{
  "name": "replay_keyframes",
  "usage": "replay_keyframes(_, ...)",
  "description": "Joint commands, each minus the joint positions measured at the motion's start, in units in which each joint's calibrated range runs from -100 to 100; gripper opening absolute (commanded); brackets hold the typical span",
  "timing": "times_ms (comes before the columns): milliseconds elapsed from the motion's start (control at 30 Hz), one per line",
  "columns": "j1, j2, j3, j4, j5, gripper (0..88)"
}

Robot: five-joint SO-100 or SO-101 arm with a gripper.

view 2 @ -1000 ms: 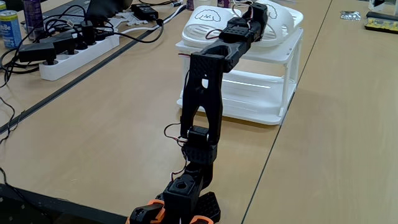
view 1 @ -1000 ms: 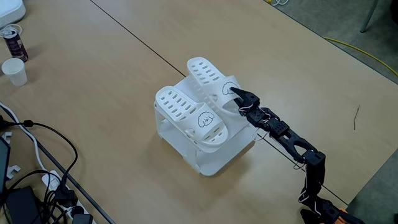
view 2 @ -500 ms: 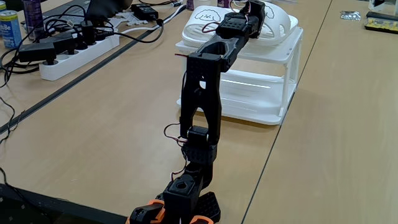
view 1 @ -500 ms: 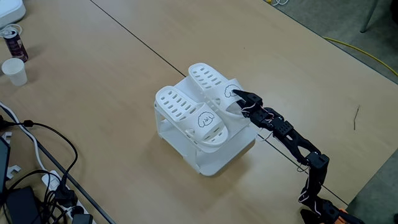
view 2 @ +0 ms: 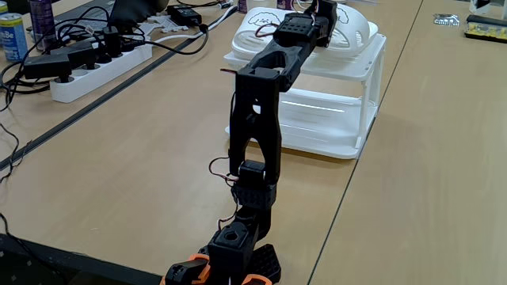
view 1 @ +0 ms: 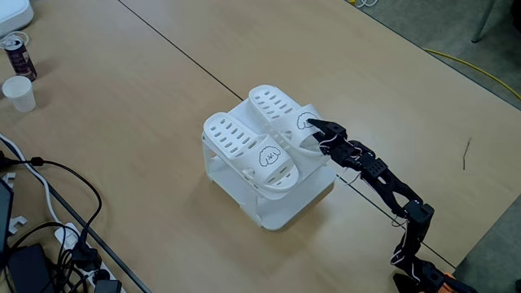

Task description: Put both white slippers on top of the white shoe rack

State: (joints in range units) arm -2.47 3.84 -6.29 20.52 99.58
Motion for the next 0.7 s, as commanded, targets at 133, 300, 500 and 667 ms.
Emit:
replay_keyframes(133, -0.3, -6.5, -3.2, 0.2, 0.4, 0.7)
replay_keyframes(300, -0.3, -6.5, -0.4, 0.1, 0.4, 2.0)
replay_keyframes(500, -0.4, -6.5, -0.2, 0.1, 0.4, 18.5)
replay_keyframes(667, -0.3, -6.5, -0.1, 0.1, 0.4, 19.9)
